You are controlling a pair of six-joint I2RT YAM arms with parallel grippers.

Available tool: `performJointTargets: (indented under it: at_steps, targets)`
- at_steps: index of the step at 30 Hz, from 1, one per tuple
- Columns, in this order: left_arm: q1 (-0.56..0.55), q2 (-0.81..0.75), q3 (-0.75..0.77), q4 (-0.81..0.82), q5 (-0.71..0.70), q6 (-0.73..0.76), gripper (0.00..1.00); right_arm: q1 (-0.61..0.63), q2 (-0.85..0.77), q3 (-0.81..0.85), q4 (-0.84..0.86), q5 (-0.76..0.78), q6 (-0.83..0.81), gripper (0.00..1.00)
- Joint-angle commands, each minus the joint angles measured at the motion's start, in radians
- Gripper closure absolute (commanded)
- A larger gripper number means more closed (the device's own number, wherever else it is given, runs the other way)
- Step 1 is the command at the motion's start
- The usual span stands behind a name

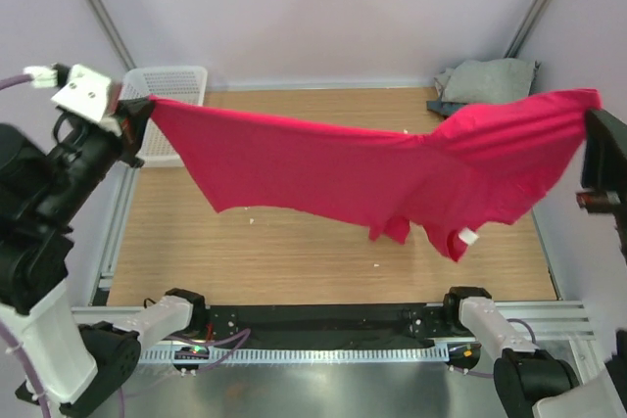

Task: Fold and stack the t-shirts
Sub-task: Flatten the tshirt out

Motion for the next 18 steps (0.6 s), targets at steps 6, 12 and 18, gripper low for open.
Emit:
performJointTargets:
  at_steps: [6,12,18]
  targets:
    - [0.051,-0.017,0.115,0.015,0.037,0.007,1.00,-0.002,0.079,0.277,0.043,0.090,-0.080,0.99]
    - [0.051,0.007,0.000,0.031,0.033,0.013,1.00,-0.002,0.059,0.031,0.195,0.042,-0.135,0.99]
    - [0.051,0.001,-0.270,0.064,0.057,0.048,1.00,0.000,0.014,-0.393,0.302,-0.036,-0.236,0.99]
